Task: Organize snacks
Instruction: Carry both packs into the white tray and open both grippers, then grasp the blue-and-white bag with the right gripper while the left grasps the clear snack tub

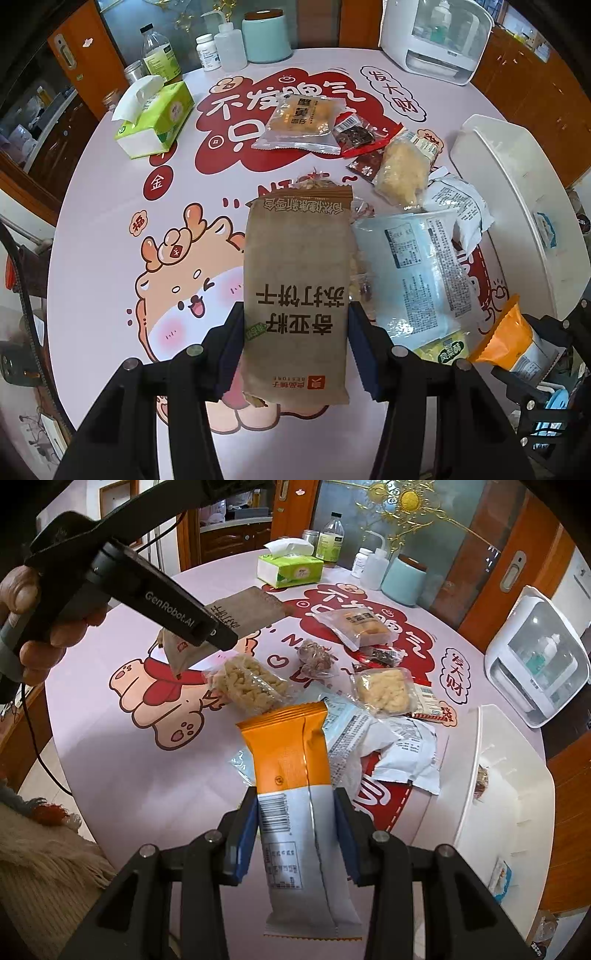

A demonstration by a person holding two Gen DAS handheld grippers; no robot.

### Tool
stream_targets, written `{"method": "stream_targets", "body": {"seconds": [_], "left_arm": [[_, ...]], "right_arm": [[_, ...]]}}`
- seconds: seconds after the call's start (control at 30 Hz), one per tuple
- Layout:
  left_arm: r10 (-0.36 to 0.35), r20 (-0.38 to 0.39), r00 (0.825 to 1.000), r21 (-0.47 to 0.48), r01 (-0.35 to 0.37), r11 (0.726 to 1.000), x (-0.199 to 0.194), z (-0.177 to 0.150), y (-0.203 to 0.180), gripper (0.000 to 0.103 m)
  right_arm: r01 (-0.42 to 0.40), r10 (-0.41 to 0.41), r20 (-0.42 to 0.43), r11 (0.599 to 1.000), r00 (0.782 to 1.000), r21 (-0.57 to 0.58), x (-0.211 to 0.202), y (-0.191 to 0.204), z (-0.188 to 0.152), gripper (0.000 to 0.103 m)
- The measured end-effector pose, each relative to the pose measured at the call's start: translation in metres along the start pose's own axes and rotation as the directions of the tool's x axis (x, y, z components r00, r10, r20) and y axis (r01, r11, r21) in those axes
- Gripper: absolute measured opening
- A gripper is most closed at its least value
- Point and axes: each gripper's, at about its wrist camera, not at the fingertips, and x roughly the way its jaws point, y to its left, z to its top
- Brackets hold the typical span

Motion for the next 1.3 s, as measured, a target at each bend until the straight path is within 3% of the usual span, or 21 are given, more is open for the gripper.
{"method": "stream_targets", "body": {"seconds": [0.17, 0.3, 0.43, 0.53, 0.67, 0.77, 0.93, 1.1, 1.17, 1.3], "left_arm": [[-0.008, 0.018, 1.0, 0.012, 0.007, 1.0, -0.012, 0.005, -0.021, 0.052], [-0.046, 0.068, 0.997, 0.043, 0.044, 0.998, -0.032, 0.017, -0.053, 0.052], [-0.121, 0.132, 0.984, 0.103, 0.108, 0.989, -0.054, 0.035, -0.107, 0.052], [-0.179, 0.151, 0.972, 0.147, 0.157, 0.977, -0.059, 0.047, -0.152, 0.053], [-0.236, 0.147, 0.961, 0.198, 0.205, 0.959, -0.058, 0.062, -0.209, 0.053], [-0.268, 0.132, 0.954, 0.229, 0.234, 0.945, -0.053, 0.069, -0.248, 0.053], [-0.265, 0.12, 0.957, 0.264, 0.226, 0.937, -0.044, 0.072, -0.289, 0.055], [-0.273, 0.131, 0.953, 0.249, 0.235, 0.94, -0.043, 0.068, -0.289, 0.092], [-0.28, 0.141, 0.95, 0.222, 0.245, 0.944, -0.046, 0.066, -0.279, 0.092], [-0.248, 0.137, 0.959, 0.178, 0.223, 0.958, -0.046, 0.062, -0.257, 0.092]], "right_arm": [[-0.003, 0.001, 0.031, 0.998, 1.0, 0.065, -0.015, -0.023, -0.003, 0.04], [0.009, -0.022, 0.063, 0.979, 0.998, 0.203, -0.036, -0.065, -0.007, 0.04], [0.066, -0.096, 0.061, 0.923, 0.993, 0.379, -0.058, -0.12, -0.019, 0.04], [0.119, -0.151, 0.018, 0.843, 0.988, 0.525, -0.071, -0.169, -0.034, 0.04], [0.183, -0.207, -0.032, 0.767, 0.978, 0.615, -0.077, -0.213, -0.054, 0.041], [0.219, -0.238, -0.057, 0.741, 0.97, 0.635, -0.077, -0.233, -0.066, 0.043], [0.235, -0.25, -0.069, 0.734, 0.966, 0.637, -0.077, -0.248, -0.077, 0.044], [0.232, -0.227, -0.098, 0.697, 0.969, 0.679, -0.07, -0.262, -0.089, 0.054], [0.211, -0.204, -0.093, 0.691, 0.975, 0.692, -0.068, -0.264, -0.091, 0.054], [0.205, -0.206, -0.081, 0.699, 0.975, 0.685, -0.07, -0.257, -0.087, 0.054]]}}
